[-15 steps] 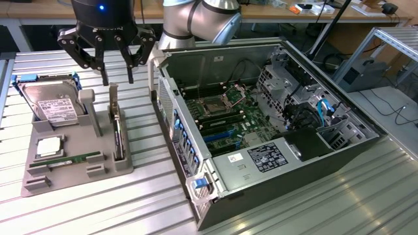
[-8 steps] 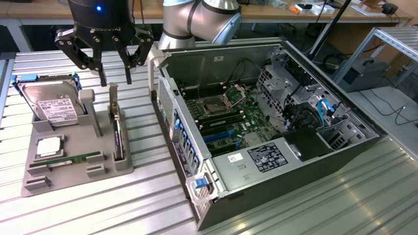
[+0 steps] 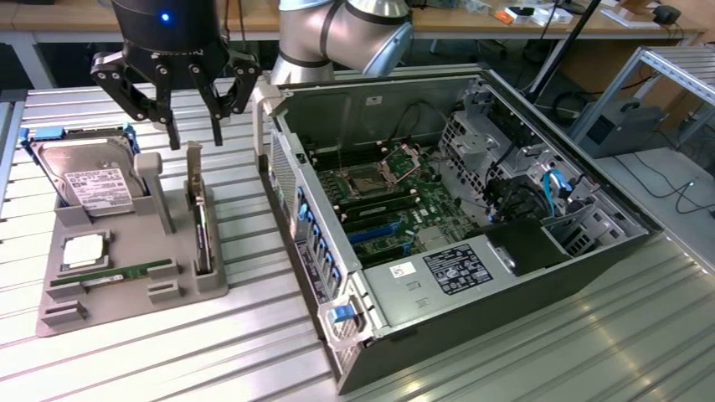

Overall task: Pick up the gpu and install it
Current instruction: 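Pick up the gpu and move the gpu toward the slot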

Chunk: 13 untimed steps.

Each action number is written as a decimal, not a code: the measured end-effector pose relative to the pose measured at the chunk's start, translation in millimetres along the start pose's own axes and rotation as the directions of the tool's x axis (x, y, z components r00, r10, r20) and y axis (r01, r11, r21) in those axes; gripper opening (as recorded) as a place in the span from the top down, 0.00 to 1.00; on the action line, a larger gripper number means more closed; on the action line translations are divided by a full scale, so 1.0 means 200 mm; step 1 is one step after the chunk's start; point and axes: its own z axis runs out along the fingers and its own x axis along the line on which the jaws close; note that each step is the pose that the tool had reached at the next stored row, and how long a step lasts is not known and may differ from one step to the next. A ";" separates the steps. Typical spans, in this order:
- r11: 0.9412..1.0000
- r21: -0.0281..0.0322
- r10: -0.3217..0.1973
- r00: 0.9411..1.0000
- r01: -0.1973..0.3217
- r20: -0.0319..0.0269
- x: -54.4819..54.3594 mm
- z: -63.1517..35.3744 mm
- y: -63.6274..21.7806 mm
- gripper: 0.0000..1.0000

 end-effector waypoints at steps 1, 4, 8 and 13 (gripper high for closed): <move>1.000 0.000 0.000 1.000 0.000 0.000 0.00 0.002 0.000 0.52; 1.000 0.000 0.000 1.000 0.000 0.000 0.00 0.007 -0.001 0.52; 1.000 0.000 0.000 1.000 0.000 0.000 0.01 0.013 -0.001 0.52; 1.000 0.000 0.000 1.000 0.000 0.000 0.01 0.017 -0.002 0.52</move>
